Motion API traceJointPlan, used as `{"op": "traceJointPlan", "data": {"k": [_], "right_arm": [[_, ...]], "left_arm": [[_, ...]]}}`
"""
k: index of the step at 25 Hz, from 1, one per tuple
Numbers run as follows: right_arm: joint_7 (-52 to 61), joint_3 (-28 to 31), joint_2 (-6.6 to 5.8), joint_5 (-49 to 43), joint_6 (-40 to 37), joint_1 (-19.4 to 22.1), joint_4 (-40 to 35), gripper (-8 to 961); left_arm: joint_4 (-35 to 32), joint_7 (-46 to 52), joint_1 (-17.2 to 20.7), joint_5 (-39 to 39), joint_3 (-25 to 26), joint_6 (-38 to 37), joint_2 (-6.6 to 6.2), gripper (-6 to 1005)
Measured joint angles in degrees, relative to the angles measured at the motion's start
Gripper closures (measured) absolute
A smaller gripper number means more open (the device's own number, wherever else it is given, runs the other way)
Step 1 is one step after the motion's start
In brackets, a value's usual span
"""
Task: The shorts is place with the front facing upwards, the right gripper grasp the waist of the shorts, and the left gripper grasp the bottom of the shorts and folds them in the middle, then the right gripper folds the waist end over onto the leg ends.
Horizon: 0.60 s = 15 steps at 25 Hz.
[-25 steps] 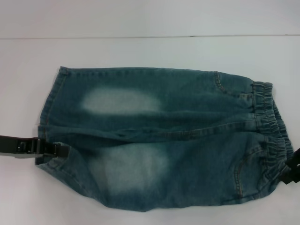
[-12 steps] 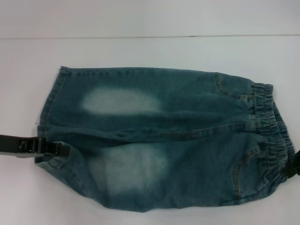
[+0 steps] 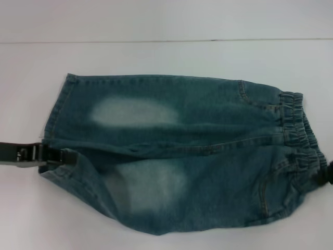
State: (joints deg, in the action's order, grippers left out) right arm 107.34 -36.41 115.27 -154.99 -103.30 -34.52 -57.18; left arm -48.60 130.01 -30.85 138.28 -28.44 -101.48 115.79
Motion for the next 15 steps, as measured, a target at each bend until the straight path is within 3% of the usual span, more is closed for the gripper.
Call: {"op": "traceJointPlan", "data": {"k": [6,15], "right_arm": [[-4.2,8.7,-0.95,10.7,1.6,4.2,2.9,927],[-6.5,15.6,-2.28,22.7,10.5,5.8,13.1,927]], "left_arm": [[1.3,-0.3,-0.7,-0.1,3.3,2.4,-1.24,992],[2.9,0.1,-3.3,-0.2,3.8,11.3,-1.95,993]]}}
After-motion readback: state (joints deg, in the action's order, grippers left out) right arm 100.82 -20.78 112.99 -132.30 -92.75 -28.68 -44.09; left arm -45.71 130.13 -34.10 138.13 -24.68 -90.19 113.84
